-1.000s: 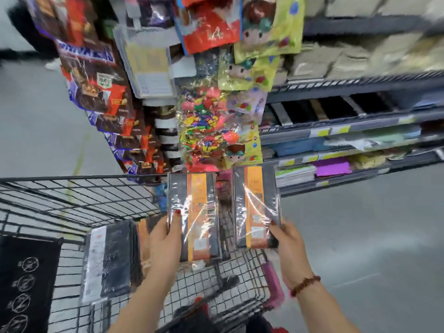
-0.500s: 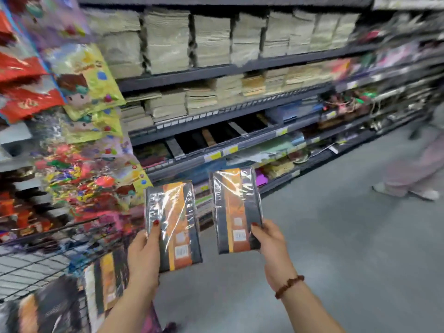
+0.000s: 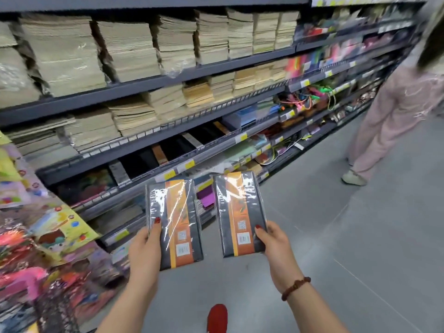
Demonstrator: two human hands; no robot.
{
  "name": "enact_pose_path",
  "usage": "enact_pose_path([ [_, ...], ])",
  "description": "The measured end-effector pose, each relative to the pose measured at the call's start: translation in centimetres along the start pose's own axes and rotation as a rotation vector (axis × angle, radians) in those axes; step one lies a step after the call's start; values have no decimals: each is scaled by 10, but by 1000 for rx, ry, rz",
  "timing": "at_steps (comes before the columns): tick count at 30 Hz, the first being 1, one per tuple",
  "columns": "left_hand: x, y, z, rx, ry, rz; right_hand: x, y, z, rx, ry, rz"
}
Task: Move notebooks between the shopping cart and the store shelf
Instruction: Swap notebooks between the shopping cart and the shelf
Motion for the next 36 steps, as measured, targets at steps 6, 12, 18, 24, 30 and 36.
enact_pose_path([
  [6,-79,12,-72,37,-30,30,-99,-29,-1,16,40,-11],
  [12,-141,40,-145,26,-79,35,-198,-58,0,43,45,-38],
  [18,-182,53,-211,-10,-25,74,-286,-88,17,84,3,-58],
  [24,-197,71,-291,1,49,80,-380,-116,50,128,-127,-93],
  [30,-196,81,-359,39,180,164,-460,-134,74,208,-241,-177],
  [36,-212,76,-386,51,264,230,-516,-126,73,264,-285,-279],
])
Point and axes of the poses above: each hand's wrist, its own x-axis away from the middle knuckle, its own z-axis out of the back of the hand, y = z × x, the point moved 6 cm from there along -x, towards the middle knuckle, and after that the axes turned 4 degrees about -x, right-handed, at the moved point
